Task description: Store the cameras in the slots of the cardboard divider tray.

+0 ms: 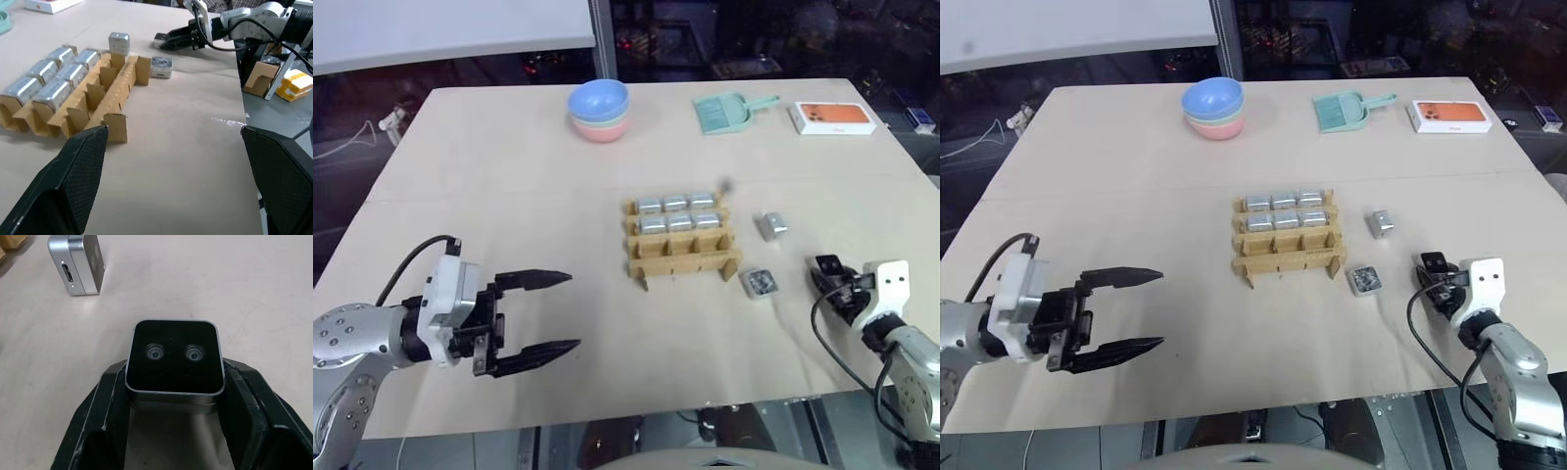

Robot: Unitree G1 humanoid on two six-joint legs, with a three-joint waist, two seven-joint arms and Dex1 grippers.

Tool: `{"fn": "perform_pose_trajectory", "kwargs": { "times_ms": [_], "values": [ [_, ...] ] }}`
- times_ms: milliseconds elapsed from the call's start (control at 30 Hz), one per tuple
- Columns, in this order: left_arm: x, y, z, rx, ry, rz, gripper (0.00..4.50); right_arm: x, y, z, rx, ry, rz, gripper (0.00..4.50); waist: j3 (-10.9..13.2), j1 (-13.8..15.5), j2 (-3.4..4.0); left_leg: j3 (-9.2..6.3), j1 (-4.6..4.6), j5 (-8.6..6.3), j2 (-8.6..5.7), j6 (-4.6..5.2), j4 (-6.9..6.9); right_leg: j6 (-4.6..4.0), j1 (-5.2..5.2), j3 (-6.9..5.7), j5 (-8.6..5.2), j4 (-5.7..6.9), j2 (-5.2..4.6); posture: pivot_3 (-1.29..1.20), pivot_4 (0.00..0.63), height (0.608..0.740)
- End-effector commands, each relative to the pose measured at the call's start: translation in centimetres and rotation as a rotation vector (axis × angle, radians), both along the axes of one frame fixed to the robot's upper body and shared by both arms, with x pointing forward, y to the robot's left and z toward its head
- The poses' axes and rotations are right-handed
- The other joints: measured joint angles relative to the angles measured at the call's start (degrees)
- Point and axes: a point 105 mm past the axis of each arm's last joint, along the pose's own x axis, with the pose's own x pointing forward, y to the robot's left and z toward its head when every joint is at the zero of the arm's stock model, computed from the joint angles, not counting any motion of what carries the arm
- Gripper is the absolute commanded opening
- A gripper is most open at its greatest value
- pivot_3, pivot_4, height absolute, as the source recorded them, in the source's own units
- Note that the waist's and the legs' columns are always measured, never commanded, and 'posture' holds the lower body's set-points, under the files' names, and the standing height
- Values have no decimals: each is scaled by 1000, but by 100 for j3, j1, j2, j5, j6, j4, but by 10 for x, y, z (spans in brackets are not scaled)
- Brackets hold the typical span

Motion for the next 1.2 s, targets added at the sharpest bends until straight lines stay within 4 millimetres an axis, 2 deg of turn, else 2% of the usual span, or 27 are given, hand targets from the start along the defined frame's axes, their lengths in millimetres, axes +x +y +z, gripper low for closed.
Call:
{"fn": "perform_pose_trajectory", "kwargs": {
  "times_ms": [33,133,200,300,433,633,800,933,1033,1133,1200],
  "values": [
    [12,-5,8,-65,-13,73,4500,2,9,19,-334,-145,164,1977,1,1,3,1,2,0,-1,0,0,0,1,1,0,1,-1,0,150,740],
    [38,-4,2,-86,68,224,4500,-1,43,39,-469,-312,414,1977,2,-8,-1,0,5,1,-8,1,1,1,3,3,0,2,-1,0,150,740],
    [48,-7,-3,-71,102,268,4500,-3,60,46,-516,-375,531,1977,3,-23,0,-4,13,0,-6,1,1,2,12,1,0,3,5,0,150,740],
    [60,-22,6,-145,111,260,4500,2,94,71,-533,-528,694,1977,6,-45,-2,-2,17,1,-3,1,1,2,14,6,1,7,11,0,150,740],
    [76,-45,20,-251,124,216,4500,5,149,94,-684,-743,972,1977,10,-34,-8,-6,17,2,-6,-1,9,-5,19,5,8,9,9,0,150,740],
    [88,-70,33,-327,180,124,4500,14,203,104,-866,-963,1178,1977,11,-10,-12,-21,4,6,-10,-8,6,-4,15,-7,30,7,9,0,150,740],
    [90,-77,28,-307,232,90,4500,27,226,114,-945,-1087,1182,1977,12,-17,-13,-17,-2,20,-18,-33,6,-3,12,-1,31,-1,0,0,150,740],
    [84,-77,16,-269,306,60,4500,29,233,118,-947,-1140,1172,1977,12,-11,-13,-23,-3,22,-18,-35,5,-4,12,-8,30,1,0,0,150,740],
    [86,-76,17,-295,310,65,4500,27,235,117,-945,-1157,1184,1977,12,-15,-13,-21,-2,22,-18,-35,5,-4,12,-6,30,3,-2,0,150,740],
    [86,-75,12,-289,314,61,3743,24,234,114,-932,-1157,1193,1977,12,-19,-13,-20,0,22,-18,-35,6,-6,13,-4,29,3,-3,0,150,740],
    [87,-74,10,-287,316,60,3016,22,234,113,-929,-1156,1197,1977,12,-21,-13,-20,1,23,-18,-37,6,-7,13,-4,29,7,-2,0,150,740]
  ]
}}
